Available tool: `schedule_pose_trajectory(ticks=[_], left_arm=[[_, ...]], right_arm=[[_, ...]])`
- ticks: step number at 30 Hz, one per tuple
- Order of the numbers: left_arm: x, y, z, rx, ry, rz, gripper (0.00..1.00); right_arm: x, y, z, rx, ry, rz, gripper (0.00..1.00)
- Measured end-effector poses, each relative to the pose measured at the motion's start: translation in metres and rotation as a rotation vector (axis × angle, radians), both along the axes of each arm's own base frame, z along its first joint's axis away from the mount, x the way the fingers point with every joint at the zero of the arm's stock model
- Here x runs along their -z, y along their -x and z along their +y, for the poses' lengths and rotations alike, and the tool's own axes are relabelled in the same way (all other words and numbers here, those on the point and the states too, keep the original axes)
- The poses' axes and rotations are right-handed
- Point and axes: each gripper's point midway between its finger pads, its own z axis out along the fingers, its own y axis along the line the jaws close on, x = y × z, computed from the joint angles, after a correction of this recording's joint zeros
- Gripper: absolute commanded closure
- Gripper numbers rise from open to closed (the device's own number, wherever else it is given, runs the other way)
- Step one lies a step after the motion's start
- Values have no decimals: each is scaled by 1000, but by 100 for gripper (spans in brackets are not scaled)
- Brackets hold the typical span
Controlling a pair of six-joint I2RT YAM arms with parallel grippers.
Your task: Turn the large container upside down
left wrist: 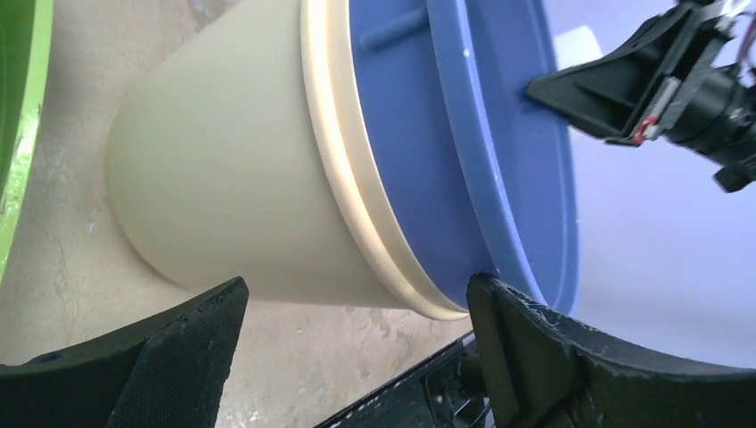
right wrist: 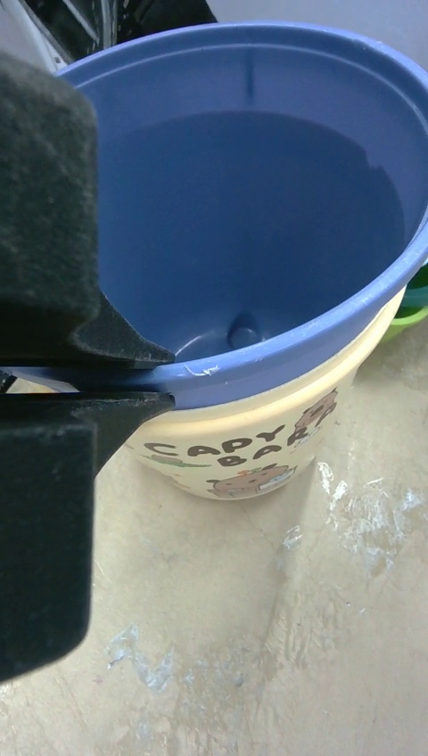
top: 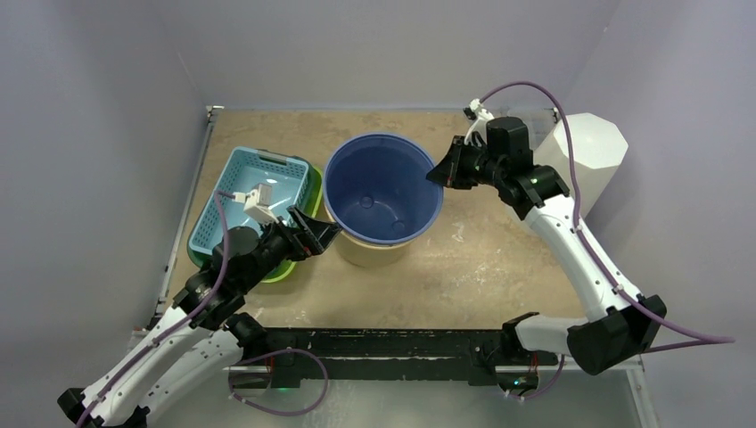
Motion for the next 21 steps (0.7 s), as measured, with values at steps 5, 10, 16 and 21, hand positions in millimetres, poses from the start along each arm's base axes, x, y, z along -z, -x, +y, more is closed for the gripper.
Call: schedule_pose_trajectory(ticks=[5,10,16,21], left_arm=[[-14,0,5,-28,49,-46,7],[-7,-5,5,-51,40,-18,9],[19,-9,2,-66,-9,79,9],[31,-8,3,-69,-29,118,9]], right_arm=[[1,3,3,-15,-13,16,100],[3,1,4,-14,-12,24,100],[-2,-2,4,-26,-27,-3,100],[-19,-1,10,-71,-78,-79,100]])
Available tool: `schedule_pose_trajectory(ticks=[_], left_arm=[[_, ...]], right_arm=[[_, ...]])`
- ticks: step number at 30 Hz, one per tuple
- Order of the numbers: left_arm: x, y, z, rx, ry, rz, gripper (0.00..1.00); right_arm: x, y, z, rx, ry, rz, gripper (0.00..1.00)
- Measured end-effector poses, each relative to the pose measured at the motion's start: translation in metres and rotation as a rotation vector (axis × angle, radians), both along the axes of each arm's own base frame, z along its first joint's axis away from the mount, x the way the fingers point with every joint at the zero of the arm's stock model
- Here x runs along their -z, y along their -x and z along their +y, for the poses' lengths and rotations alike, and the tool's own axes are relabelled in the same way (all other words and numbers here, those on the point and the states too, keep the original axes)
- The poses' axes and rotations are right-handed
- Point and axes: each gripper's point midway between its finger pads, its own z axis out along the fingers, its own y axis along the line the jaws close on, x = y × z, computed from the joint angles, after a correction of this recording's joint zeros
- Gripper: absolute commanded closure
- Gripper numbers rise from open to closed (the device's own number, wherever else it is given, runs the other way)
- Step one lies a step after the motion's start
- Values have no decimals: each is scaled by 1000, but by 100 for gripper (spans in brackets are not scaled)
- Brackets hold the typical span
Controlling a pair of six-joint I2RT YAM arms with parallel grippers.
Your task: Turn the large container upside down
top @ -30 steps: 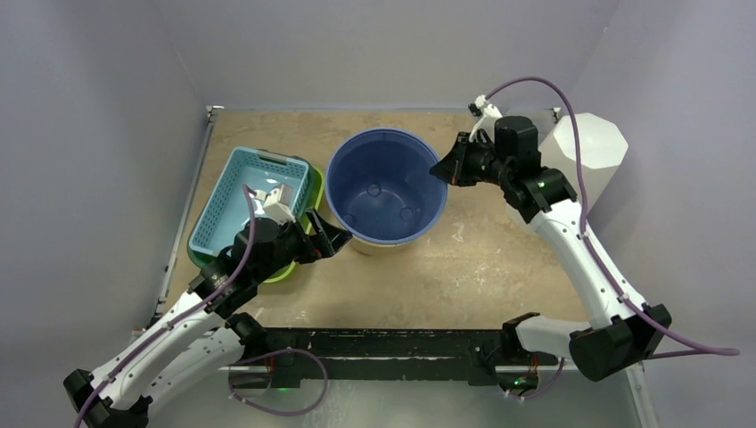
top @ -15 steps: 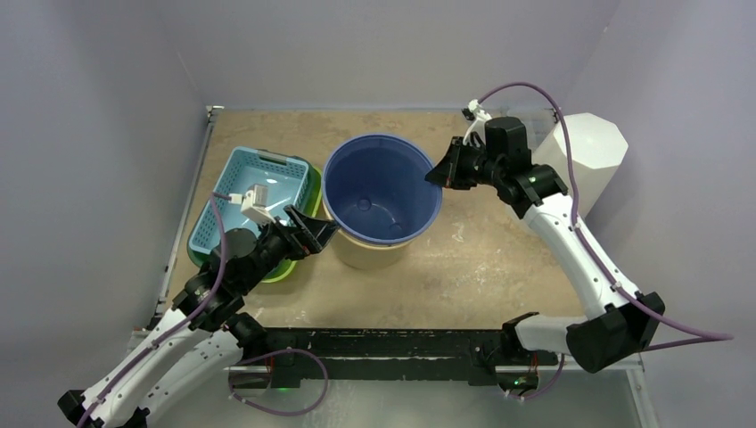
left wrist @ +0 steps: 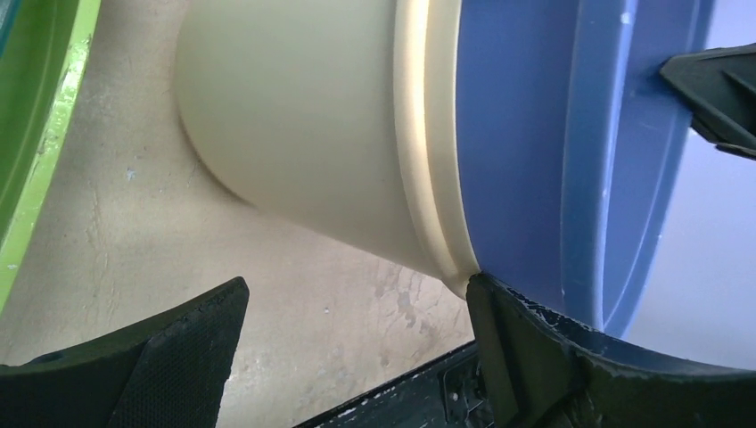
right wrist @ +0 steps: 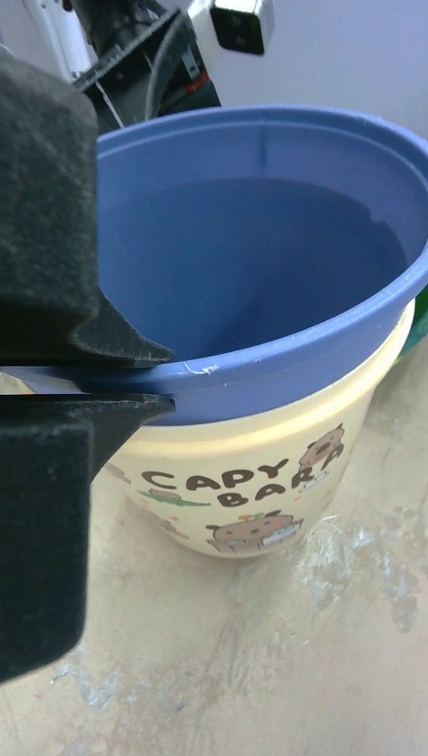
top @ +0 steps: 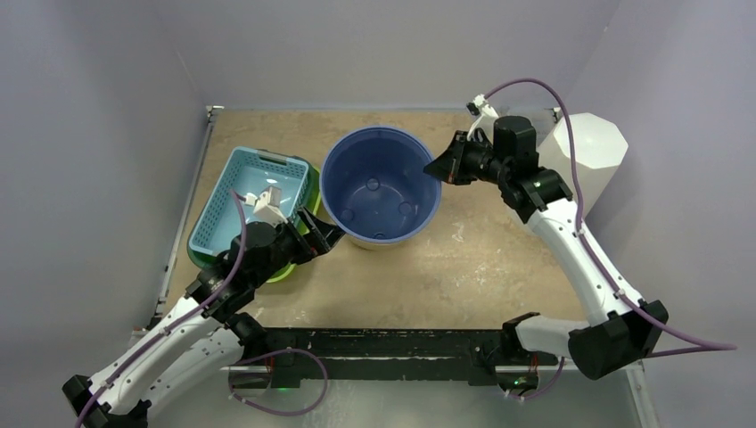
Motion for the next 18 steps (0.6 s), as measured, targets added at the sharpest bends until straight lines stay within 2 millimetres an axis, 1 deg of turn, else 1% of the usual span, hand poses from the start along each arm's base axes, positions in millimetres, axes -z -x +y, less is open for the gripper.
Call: schedule_pose_trajectory(ticks=[3,5,15,18], left_arm=[[5,1,1,-1,-6,12,9],[6,1,1,0,-7,13,9],[-4,5,5,-1,15,-21,9],[-7,6,5,6,17,-32,9]], right_arm=[[-8,3,2,-20,-20,-29,100],[-11,5,2,-25,-24,-38,100],[-19,10,-1,-25,-15,-41,100],[-18,10,-4,-7,-1,-31,100]])
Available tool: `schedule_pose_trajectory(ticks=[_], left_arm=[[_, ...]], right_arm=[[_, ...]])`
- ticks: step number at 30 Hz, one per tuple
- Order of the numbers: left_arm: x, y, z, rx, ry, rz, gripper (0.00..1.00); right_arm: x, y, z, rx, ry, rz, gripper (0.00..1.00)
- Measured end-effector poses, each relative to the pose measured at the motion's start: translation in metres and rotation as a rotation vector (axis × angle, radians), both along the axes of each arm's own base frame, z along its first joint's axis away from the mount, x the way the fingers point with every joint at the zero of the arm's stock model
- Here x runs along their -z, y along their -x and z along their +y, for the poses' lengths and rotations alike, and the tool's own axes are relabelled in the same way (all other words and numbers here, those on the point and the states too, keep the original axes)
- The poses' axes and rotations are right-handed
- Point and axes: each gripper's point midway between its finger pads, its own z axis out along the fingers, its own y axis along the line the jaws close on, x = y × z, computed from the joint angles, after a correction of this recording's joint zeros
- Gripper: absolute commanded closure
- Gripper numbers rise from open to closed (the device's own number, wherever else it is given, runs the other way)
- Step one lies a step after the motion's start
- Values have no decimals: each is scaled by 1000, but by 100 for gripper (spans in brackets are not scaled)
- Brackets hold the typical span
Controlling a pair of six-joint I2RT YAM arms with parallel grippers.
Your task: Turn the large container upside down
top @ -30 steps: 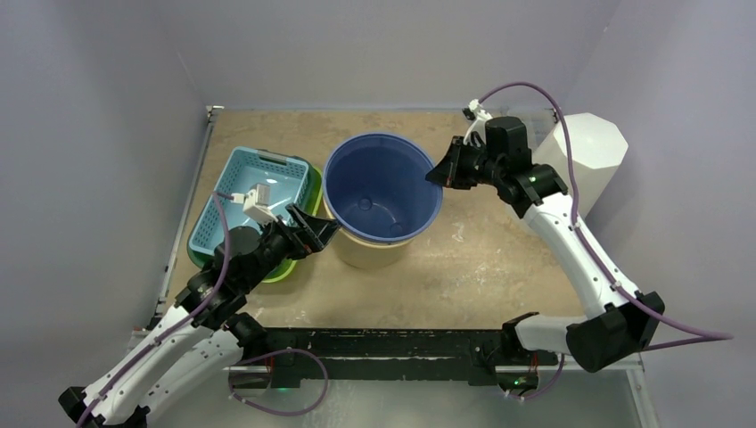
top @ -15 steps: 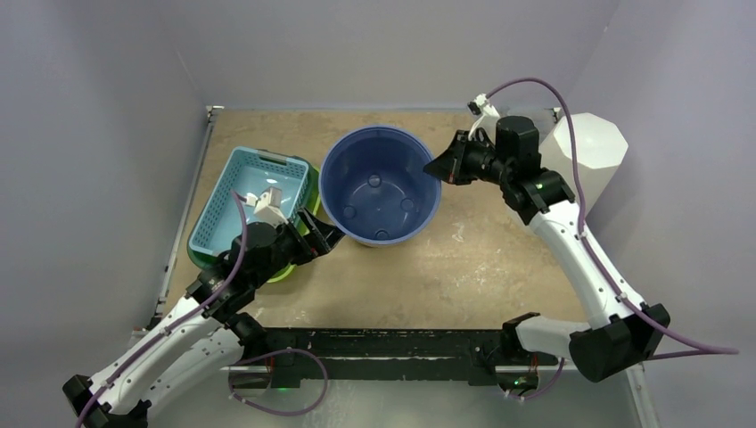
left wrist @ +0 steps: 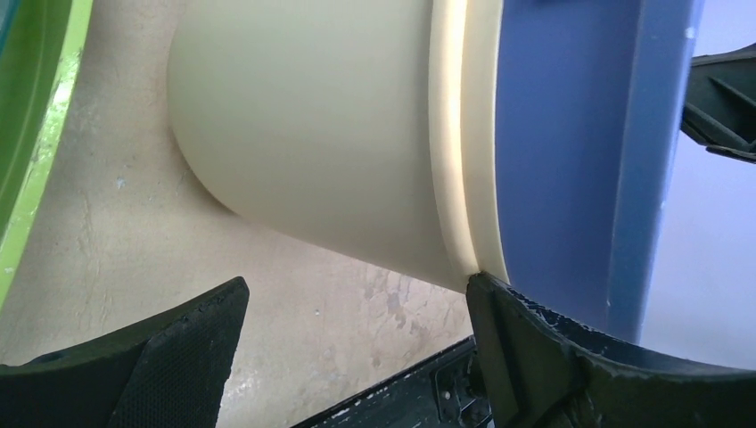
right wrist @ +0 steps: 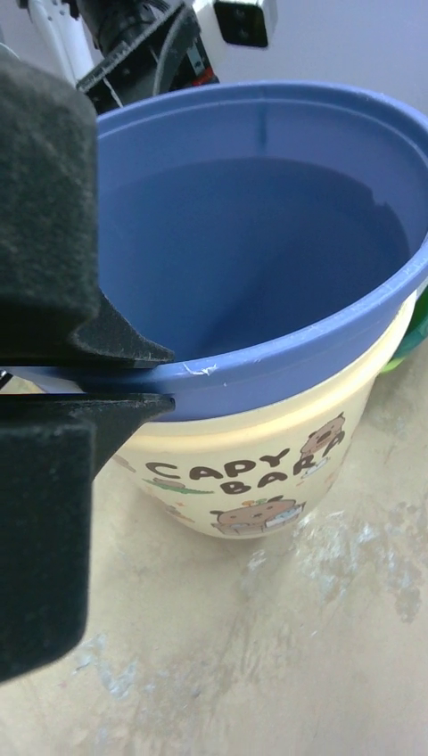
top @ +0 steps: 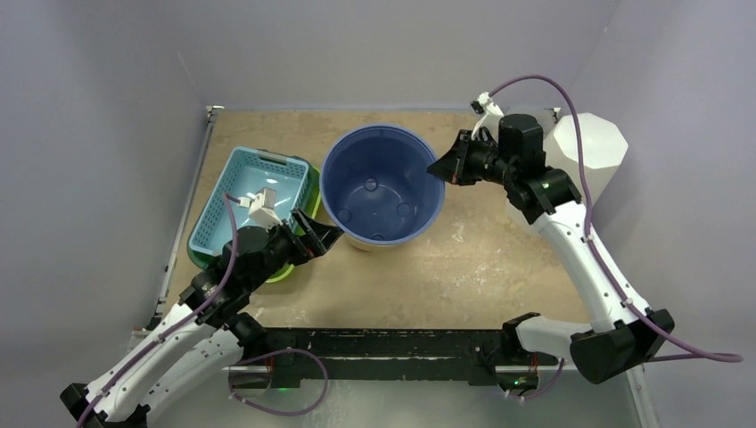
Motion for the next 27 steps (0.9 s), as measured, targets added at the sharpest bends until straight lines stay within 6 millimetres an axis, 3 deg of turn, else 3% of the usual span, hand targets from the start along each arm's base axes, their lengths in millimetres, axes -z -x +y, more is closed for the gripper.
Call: schedule_pose_trajectory(ticks=[6,15,27], left_arm=[[-13,1,-5,38,20,-57,7],[-21,4,-9,60,76,-101,8],[6,-1,-15,45,77,-15,10]], right_arm=[[13,4,-13,72,68,69,100],[25,6,-12,65,80,114,100],[3,3,0,-36,8,-14,100]])
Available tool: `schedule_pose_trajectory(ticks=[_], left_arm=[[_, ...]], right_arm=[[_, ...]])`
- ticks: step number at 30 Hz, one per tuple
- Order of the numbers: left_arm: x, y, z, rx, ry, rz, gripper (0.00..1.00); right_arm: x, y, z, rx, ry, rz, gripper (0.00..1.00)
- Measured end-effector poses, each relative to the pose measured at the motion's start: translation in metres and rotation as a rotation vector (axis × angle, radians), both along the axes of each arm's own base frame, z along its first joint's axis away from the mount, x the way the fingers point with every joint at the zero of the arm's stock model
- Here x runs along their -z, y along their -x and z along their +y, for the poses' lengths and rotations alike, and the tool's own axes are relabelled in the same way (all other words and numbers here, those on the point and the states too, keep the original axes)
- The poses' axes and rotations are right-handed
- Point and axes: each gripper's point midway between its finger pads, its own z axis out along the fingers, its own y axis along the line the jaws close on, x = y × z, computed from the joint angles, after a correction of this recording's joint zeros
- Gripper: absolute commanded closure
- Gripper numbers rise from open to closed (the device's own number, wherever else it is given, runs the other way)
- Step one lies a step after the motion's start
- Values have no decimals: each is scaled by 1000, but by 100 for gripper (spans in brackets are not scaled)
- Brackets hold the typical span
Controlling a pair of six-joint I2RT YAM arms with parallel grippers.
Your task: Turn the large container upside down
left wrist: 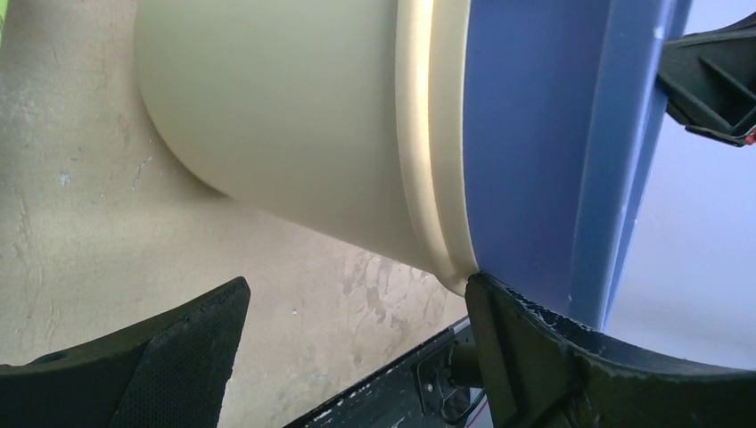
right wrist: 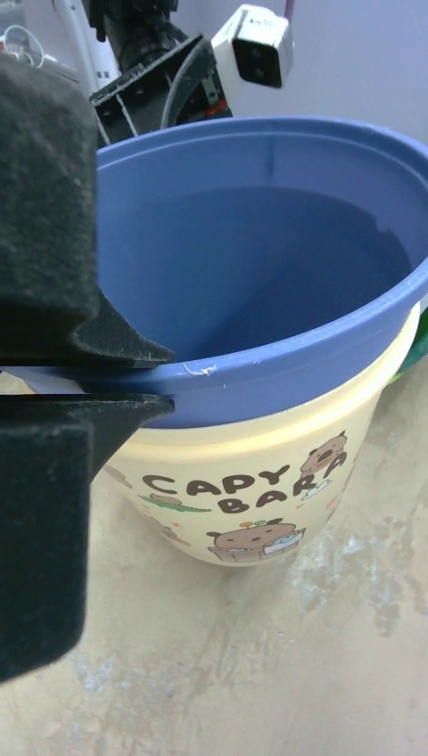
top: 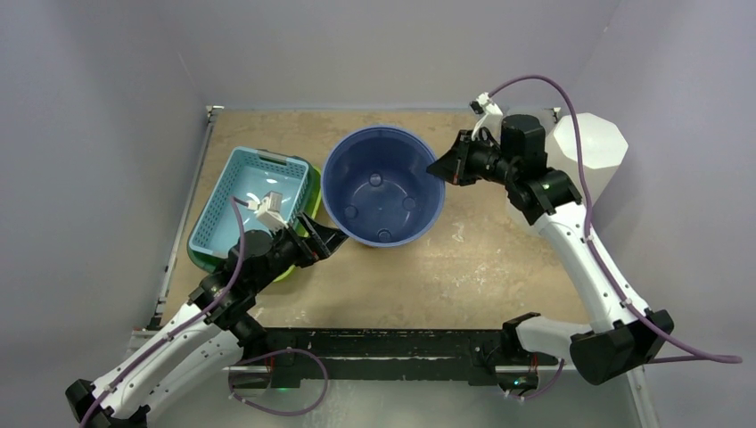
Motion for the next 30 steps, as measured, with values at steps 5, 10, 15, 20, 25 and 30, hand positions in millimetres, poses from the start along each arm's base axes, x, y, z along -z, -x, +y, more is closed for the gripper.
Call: schedule_pose_trajectory(ticks=[5,10,15,20,25,30], left_arm=[[2,1,-2,6,16,10,10],[-3,1,-3,6,34,1,10],[-5,1,-3,7,37,-5,10],[-5,2,-3,11,39,-5,10],[-2,1,-4,13,24,-1,10],[-3,-2,-5,15,2,-2,14]], right_arm=[[-9,-1,4,-31,-13,-52,100],[-17,-3,7,-48,-35,-85,100],[-27,0,9,-61,-69,-129,100],[-26,1,8,-55,-65,-126,100],[-17,-2,2,-11,-37,-85,100],[-1,-7,-8,79,39,11,100]])
